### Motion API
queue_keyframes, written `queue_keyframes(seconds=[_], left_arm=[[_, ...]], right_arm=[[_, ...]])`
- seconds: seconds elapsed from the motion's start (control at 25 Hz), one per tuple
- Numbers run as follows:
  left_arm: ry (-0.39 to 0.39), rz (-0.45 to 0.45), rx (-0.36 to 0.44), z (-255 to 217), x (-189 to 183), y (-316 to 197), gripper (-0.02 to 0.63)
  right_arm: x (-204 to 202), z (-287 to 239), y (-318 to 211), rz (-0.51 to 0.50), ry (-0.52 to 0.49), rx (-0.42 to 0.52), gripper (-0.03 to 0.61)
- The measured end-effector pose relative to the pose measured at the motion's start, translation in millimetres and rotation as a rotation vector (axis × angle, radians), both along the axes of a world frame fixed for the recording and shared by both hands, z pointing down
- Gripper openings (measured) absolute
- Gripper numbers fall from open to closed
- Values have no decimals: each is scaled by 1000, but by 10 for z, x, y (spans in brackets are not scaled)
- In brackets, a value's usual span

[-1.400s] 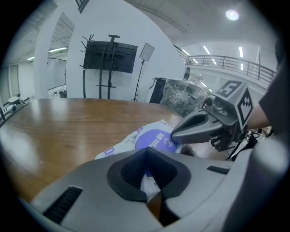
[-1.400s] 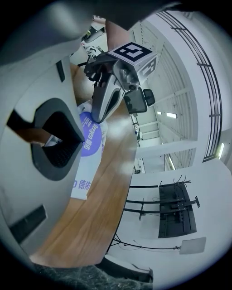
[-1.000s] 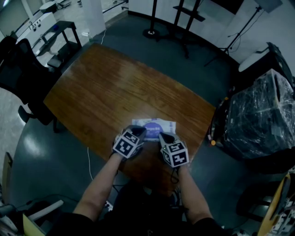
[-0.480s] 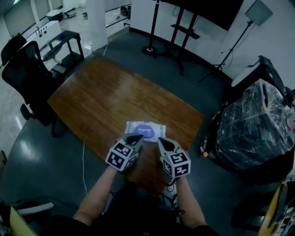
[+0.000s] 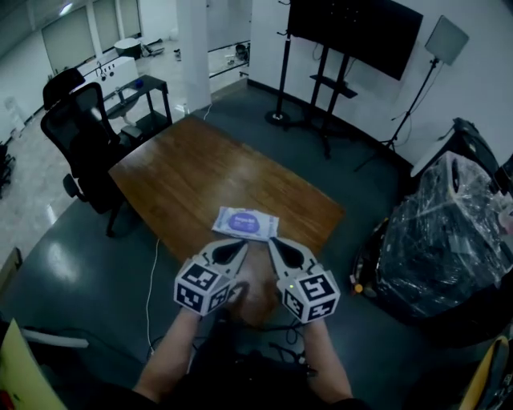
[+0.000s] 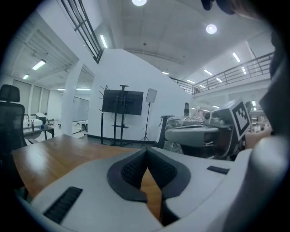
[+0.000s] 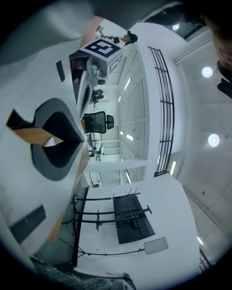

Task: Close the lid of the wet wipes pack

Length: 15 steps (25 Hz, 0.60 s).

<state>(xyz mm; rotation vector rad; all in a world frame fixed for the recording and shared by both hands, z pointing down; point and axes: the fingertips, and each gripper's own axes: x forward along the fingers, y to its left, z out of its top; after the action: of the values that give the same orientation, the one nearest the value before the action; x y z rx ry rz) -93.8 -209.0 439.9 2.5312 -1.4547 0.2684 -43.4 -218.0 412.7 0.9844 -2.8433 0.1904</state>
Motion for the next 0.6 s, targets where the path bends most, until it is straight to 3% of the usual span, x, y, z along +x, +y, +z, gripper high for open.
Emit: queue_keyframes(seconds=[0.28,0.6], left_arm=[[23,-65,111,-513,185,574,3],[42,-96,195,-898,340,1141,3]], right_arm=[[170,-520,626,-91,-104,96,9],[301,-777,1178,-139,-182,127,9]])
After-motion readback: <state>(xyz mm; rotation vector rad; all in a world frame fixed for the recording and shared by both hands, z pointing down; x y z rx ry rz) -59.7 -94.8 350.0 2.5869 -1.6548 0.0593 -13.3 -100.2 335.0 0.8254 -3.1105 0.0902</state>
